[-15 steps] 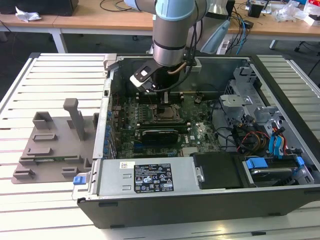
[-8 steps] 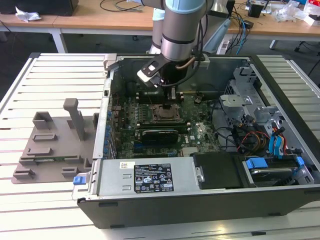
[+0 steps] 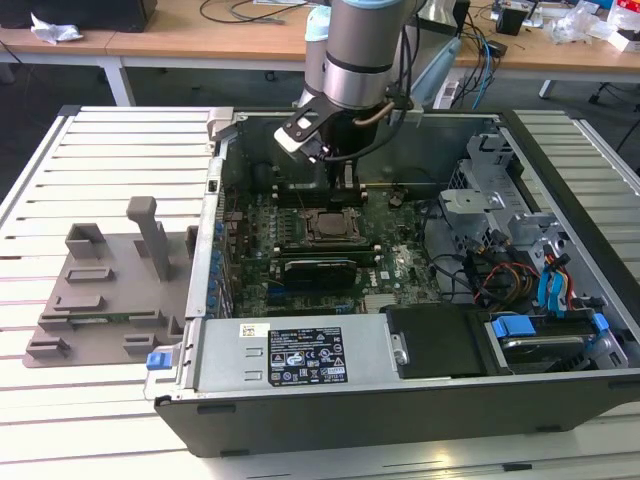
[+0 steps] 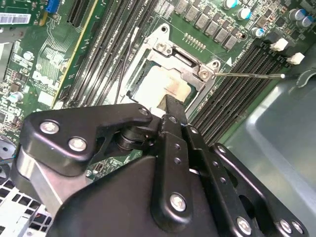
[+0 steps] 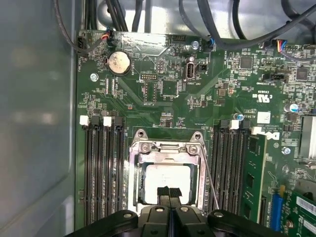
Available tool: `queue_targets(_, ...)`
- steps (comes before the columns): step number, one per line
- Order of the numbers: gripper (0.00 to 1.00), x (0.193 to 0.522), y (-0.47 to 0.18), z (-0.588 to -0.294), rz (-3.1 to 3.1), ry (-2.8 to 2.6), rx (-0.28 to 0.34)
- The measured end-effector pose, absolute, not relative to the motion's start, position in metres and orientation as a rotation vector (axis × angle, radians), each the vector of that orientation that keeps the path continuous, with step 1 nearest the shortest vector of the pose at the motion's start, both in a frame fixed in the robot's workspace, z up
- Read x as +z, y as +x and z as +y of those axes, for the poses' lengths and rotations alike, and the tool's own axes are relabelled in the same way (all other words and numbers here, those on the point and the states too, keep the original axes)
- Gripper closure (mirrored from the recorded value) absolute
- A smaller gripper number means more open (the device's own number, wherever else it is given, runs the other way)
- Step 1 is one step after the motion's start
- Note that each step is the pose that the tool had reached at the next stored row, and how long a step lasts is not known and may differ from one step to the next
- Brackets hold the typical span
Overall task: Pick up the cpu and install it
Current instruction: 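Close the cpu cover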
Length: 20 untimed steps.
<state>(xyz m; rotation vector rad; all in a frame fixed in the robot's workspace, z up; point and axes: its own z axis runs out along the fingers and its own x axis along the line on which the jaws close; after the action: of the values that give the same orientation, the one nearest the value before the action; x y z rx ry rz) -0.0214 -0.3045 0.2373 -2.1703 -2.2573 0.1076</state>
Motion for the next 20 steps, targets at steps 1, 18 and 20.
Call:
queue_targets(1, 0.89, 0.238, -0.021, -0.304, -2.257, -2.17, 0.108)
queue_targets(18, 0.89, 0.265, -0.021, -0.304, -2.257, -2.17, 0.108)
queue_targets(20, 0.89, 0.265, -0.021, -0.304, -2.257, -2.17, 0.107)
